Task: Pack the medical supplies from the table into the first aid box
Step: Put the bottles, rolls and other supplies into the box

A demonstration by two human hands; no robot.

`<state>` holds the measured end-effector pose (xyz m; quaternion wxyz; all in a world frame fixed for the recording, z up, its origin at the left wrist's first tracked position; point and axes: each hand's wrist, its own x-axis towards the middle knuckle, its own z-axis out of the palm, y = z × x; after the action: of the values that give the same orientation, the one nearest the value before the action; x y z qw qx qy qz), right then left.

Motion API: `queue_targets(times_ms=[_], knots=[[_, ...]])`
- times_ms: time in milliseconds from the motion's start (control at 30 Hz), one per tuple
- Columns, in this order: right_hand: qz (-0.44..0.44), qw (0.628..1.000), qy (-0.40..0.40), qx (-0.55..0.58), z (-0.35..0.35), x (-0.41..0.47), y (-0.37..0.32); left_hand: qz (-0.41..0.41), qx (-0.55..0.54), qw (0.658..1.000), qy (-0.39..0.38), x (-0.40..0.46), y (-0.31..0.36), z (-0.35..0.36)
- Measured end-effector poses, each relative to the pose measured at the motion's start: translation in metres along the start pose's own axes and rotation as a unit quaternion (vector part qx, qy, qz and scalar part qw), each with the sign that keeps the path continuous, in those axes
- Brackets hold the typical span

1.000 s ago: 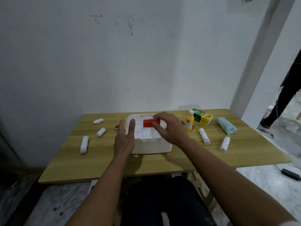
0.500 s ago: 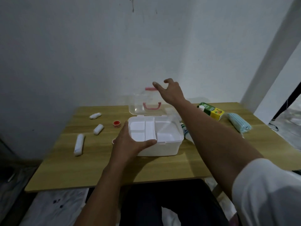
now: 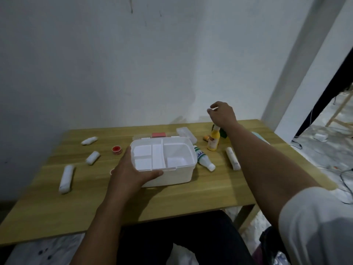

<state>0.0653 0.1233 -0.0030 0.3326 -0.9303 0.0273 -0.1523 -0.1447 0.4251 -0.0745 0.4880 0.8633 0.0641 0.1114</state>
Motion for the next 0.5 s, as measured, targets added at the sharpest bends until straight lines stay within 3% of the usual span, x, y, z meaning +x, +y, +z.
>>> queue_targets(times_ms=[100,333,500], knots=[[0.037,0.996,-0.011,-0.08,-0.015,0.009,0.04,-0.005,-0.005,1.0,0.0,0.002,-0.002,0.003],[0.092,0.95,-0.126,-0.272,-0.002,0.017,0.099,-0.007,-0.005,1.0,-0.001,0.005,-0.001,0.007],[0.107,0.937,-0.102,-0.317,0.007,0.01,0.097,-0.02,0.002,1.0,-0.005,0.009,-0.003,0.01]])
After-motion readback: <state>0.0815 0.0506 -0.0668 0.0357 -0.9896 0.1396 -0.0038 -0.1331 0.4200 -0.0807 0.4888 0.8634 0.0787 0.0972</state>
